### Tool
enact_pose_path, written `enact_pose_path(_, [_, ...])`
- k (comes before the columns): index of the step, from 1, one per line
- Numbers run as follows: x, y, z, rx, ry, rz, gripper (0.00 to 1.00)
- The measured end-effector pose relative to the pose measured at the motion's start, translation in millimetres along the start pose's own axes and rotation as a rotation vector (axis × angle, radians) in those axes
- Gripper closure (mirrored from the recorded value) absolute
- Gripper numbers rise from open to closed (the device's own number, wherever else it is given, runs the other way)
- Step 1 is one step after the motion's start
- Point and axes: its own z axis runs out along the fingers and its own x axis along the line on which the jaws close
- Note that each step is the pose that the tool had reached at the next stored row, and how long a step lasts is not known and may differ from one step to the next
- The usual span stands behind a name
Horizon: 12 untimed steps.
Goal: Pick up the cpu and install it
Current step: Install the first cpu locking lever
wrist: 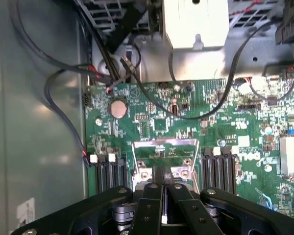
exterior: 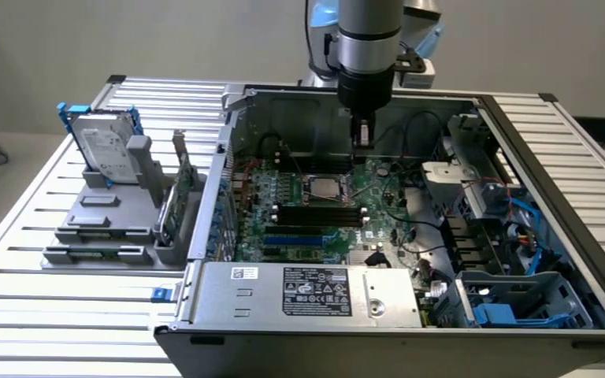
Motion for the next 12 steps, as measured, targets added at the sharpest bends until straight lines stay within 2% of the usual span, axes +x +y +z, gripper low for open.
enact_pose_path(2, [-0.8, 7.6, -2.3, 0.0004, 0.007, 0.001, 0.89])
enact_pose_path(5, [-2.4, 19.1, -3.2, 0.001, 0.0145, 0.002, 0.89])
enact_pose_path(10, [-4.9, 38.0, -1.6, 0.0016, 0.0228, 0.002, 0.89])
enact_pose_path(12, [-5.2, 42.2, -0.9, 0.0002, 0.0234, 0.001, 0.89])
